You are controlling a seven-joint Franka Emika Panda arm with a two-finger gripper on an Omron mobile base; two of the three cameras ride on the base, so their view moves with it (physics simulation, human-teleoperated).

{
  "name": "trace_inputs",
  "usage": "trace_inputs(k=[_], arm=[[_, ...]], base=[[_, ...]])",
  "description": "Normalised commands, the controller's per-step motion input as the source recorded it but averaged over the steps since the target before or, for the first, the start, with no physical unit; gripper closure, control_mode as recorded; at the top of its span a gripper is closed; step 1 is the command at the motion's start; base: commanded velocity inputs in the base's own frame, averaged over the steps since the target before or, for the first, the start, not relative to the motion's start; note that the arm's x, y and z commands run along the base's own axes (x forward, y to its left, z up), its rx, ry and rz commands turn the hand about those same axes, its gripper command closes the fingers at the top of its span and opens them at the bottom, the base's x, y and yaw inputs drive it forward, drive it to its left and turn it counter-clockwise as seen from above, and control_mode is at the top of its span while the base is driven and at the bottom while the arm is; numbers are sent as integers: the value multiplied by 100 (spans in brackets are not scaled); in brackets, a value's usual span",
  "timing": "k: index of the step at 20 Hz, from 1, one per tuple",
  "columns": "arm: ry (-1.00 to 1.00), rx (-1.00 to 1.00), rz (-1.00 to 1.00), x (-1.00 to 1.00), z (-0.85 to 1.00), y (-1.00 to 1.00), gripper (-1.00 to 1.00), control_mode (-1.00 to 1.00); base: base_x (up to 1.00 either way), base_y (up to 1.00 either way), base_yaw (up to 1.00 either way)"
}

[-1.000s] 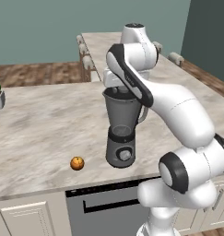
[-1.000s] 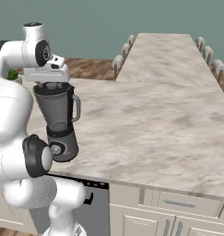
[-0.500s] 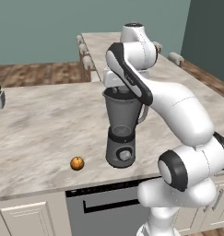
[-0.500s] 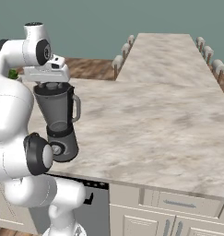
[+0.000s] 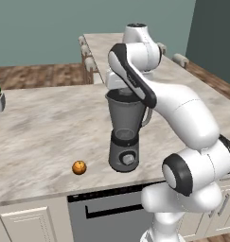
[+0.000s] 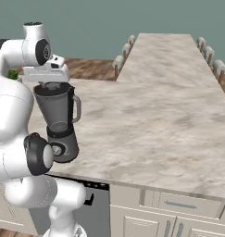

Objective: Open the blender lid, put the orange in the blender, close the lid, and start the blender.

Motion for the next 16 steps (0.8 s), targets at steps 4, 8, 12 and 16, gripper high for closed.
trace_inputs(k=[4, 8, 12, 16], arm=[[-16, 0, 3, -3, 60, 0, 100, -100], [-34, 0, 0, -30, 100, -14, 100, -100], [-31, 0, 0, -41, 86, -51, 100, -100], [-17, 4, 0, -61, 16, -97, 100, -100]], base=[[0, 0, 0], [0, 0, 0], [0, 0, 0], [0, 0, 0]])
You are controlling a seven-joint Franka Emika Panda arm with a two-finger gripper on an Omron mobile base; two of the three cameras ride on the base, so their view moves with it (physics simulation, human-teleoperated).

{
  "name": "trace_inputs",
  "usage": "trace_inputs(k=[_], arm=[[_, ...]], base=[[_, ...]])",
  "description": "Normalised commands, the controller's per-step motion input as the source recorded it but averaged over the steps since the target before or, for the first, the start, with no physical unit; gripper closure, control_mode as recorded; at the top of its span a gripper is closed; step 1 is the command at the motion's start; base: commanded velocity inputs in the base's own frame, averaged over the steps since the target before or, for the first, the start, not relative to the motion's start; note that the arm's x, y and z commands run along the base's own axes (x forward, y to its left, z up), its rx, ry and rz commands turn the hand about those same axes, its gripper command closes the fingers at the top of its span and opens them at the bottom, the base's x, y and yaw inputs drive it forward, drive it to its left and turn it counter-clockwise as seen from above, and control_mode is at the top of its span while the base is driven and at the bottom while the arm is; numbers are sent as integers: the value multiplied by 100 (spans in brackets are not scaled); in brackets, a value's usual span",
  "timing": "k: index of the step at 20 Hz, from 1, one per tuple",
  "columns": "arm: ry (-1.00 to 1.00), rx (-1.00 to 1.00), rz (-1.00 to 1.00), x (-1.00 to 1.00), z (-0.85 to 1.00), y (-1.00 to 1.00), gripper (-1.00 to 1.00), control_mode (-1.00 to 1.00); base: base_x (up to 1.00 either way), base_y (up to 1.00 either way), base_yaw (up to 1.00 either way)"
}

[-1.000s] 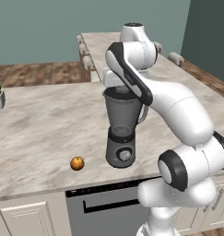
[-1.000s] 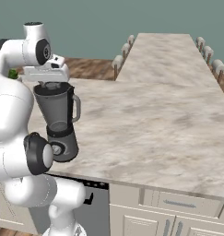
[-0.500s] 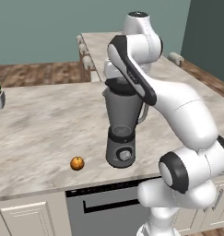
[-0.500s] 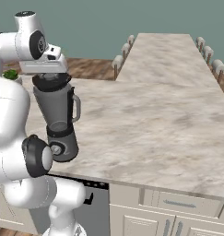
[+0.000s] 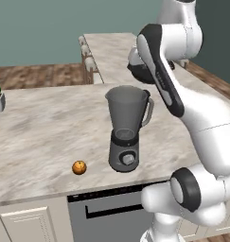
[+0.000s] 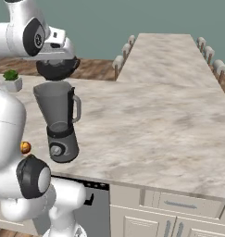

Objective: Open the blender lid, put the orange in the blender, close the lid, and start the blender.

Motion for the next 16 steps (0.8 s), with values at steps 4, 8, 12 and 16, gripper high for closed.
trace_inputs(k=[4, 8, 12, 16], arm=[[-5, 15, 0, -54, -11, -100, 100, -100], [1, 17, 0, -39, -64, -100, 100, -100], [10, 13, -3, -25, -96, -100, 100, -100], [20, 11, -3, -8, -100, -100, 100, -100]], base=[[0, 0, 0], [0, 0, 0], [0, 0, 0], [0, 0, 0]])
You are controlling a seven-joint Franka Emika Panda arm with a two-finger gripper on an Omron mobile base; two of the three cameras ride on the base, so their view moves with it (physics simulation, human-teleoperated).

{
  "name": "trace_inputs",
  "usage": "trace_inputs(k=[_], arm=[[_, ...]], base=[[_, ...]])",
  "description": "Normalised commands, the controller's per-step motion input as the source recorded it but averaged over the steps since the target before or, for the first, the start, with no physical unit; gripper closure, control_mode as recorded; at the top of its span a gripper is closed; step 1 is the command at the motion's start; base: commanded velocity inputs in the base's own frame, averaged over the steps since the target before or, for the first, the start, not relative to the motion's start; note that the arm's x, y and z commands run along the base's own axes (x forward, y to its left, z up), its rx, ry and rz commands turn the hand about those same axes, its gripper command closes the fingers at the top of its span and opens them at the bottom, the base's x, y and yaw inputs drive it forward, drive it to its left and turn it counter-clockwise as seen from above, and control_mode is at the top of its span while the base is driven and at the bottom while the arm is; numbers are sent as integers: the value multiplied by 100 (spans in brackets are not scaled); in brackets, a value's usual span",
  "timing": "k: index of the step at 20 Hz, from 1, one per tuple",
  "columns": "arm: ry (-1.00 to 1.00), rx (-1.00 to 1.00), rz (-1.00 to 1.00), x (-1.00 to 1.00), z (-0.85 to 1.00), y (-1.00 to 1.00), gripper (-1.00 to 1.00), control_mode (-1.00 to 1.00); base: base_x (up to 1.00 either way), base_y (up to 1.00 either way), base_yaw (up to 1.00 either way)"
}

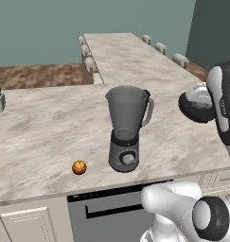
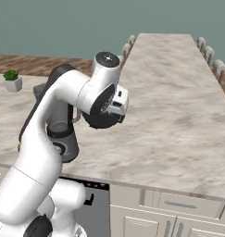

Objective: Open the blender lid, put the orange in the blender, close the lid, and start the blender.

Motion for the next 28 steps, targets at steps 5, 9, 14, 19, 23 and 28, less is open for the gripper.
trace_inputs(k=[5, 9, 14, 19, 23, 28], arm=[[29, 4, -1, 12, -100, -96, 100, -100], [32, -4, -2, 42, -100, -18, 100, -100], [23, -5, 0, 34, -82, 5, 100, -100], [3, -5, 0, 15, -73, 1, 100, -100], [-4, -8, -1, 2, -65, 0, 100, -100], [-10, -10, -3, 4, -51, 2, 100, -100]], base=[[0, 0, 0], [0, 0, 0], [0, 0, 0], [0, 0, 0], [0, 0, 0], [0, 0, 0]])
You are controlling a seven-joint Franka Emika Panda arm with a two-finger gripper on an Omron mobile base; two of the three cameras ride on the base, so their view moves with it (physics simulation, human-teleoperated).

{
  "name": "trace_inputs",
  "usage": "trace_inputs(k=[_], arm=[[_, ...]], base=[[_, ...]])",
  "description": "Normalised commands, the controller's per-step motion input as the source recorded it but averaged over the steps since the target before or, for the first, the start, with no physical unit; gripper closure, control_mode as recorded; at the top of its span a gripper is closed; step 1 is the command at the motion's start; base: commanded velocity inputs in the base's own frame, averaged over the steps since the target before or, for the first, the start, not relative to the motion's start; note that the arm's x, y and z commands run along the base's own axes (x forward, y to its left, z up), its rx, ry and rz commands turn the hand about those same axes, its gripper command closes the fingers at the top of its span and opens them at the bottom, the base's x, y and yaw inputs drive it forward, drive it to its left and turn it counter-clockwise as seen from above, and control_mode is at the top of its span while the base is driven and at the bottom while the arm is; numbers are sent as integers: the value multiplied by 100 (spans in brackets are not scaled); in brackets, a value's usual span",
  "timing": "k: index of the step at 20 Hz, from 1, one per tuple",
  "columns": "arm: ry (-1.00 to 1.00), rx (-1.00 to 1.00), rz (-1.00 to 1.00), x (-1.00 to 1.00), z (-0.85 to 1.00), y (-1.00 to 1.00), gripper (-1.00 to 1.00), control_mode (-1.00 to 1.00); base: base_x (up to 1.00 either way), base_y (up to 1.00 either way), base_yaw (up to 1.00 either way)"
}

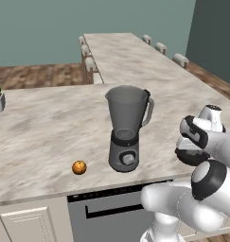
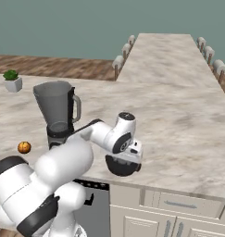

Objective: Open the blender lid, put the orange in the blender, close the lid, and start the blender.

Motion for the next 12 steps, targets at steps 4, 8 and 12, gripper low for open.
trace_inputs(k=[4, 8, 12], arm=[[-8, -10, -7, 7, -41, 14, 100, -100], [-6, -5, -8, 19, -30, 23, 100, -100], [-2, 0, -5, 29, -18, 22, 100, -100]], base=[[0, 0, 0], [0, 0, 0], [0, 0, 0]])
